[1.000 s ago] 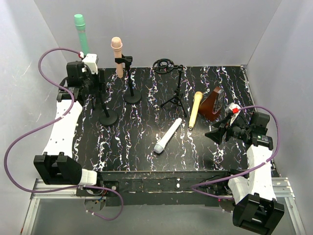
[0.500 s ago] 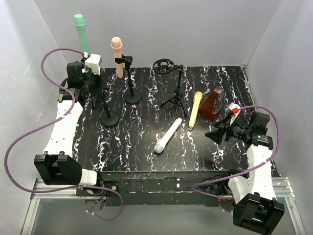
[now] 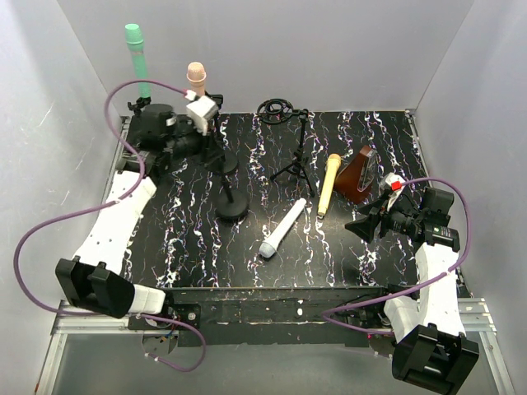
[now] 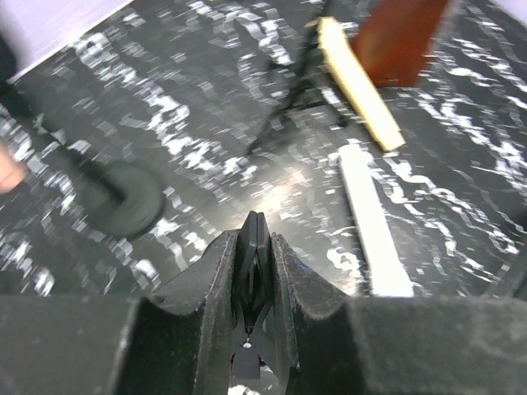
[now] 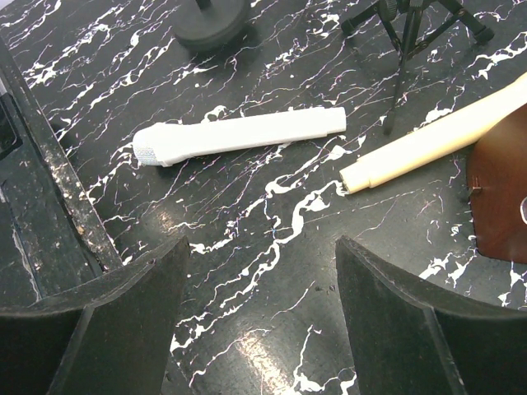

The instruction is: Attach the microphones to the stand

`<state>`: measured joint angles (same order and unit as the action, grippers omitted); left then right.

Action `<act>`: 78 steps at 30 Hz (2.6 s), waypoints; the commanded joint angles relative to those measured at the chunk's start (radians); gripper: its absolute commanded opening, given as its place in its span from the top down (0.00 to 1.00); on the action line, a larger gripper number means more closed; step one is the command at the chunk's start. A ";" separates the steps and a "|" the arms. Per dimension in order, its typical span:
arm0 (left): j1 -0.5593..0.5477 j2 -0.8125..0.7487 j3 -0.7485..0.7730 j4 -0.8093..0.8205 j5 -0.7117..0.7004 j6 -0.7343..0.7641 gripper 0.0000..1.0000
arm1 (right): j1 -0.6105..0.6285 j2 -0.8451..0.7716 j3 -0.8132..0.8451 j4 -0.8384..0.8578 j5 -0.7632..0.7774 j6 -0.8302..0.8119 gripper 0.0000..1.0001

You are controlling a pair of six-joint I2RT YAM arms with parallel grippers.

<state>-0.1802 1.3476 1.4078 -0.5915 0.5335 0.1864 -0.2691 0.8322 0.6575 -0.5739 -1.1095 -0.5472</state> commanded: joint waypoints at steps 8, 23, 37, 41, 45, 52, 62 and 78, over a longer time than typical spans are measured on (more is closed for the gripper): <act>-0.320 0.145 0.190 0.073 0.008 0.051 0.99 | -0.007 -0.005 -0.002 0.020 -0.010 -0.013 0.22; -0.426 0.200 0.227 0.015 -0.135 0.047 0.48 | -0.007 0.001 -0.001 0.019 -0.010 -0.016 0.22; -0.423 -0.112 -0.010 0.202 -0.326 -0.143 0.02 | -0.007 -0.007 -0.002 0.017 -0.009 -0.019 0.21; -0.421 -0.203 -0.090 0.158 -0.299 -0.179 0.02 | -0.007 -0.008 -0.004 0.017 -0.009 -0.020 0.21; -0.421 -0.327 -0.223 0.128 -0.319 -0.257 0.02 | -0.007 -0.007 -0.006 0.019 -0.010 -0.019 0.21; -0.421 -0.519 -0.460 0.145 -0.316 -0.389 0.02 | -0.007 0.004 -0.009 0.022 -0.009 -0.019 0.21; -0.423 -0.556 -0.739 0.315 -0.293 -0.634 0.02 | -0.007 0.007 -0.016 0.031 0.005 -0.019 0.21; -0.642 -0.352 -0.917 0.673 -0.440 -0.584 0.02 | -0.009 0.021 -0.016 0.037 0.016 -0.019 0.21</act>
<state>-0.7826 0.9554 0.4969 -0.0273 0.1635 -0.4446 -0.2691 0.8520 0.6430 -0.5659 -1.0935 -0.5541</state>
